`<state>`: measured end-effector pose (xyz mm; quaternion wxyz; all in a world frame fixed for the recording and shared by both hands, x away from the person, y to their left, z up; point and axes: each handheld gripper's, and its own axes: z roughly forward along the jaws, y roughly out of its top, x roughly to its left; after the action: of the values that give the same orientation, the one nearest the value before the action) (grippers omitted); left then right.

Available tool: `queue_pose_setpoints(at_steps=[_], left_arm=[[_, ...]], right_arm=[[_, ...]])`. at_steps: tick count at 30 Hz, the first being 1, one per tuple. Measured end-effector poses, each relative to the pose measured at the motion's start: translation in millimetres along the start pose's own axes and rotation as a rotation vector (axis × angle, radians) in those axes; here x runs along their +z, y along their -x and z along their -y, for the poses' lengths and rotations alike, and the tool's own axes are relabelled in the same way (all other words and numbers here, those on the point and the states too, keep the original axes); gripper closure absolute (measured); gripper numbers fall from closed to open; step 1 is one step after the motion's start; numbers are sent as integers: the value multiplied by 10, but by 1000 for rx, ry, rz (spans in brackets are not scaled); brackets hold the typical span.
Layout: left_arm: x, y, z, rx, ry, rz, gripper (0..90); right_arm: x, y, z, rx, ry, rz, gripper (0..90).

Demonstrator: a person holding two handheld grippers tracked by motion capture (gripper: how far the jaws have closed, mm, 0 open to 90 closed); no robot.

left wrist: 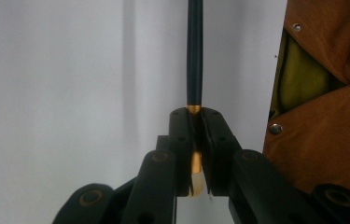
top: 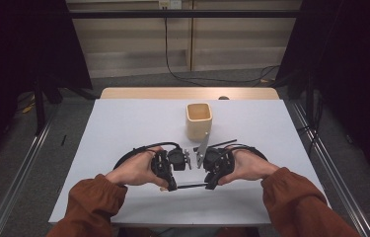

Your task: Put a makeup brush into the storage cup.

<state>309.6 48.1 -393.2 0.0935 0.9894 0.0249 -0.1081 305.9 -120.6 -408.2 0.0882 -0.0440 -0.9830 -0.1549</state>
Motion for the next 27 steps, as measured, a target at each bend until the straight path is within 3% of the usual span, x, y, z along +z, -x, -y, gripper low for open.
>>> queue_pose_setpoints(at_steps=[2,4,7,8,13,16,17,21,27], left_arm=[[-6,-7,-3,0,-2,17,836],[4,18,-2,-4,6,3,836],[-4,5,-1,-2,6,5,834],[-2,4,1,4,7,-16,833],[-11,-3,5,-8,15,7,829],[-14,-11,8,0,14,-7,822],[-20,-19,10,-2,20,12,817],[-16,-18,10,-2,29,20,756],[-17,-13,15,-17,86,-17,583]], right_arm=[[17,-1,5,3,-2,-13,797],[32,0,13,0,-2,-19,848],[35,-15,19,3,-2,-21,859],[35,-15,18,-5,0,-13,860],[22,-23,28,-13,7,-7,864],[19,-34,30,-10,9,-11,865],[14,-38,31,-4,5,-16,865],[-1,-36,41,-2,11,-20,865],[-24,-37,49,10,17,-24,865]])
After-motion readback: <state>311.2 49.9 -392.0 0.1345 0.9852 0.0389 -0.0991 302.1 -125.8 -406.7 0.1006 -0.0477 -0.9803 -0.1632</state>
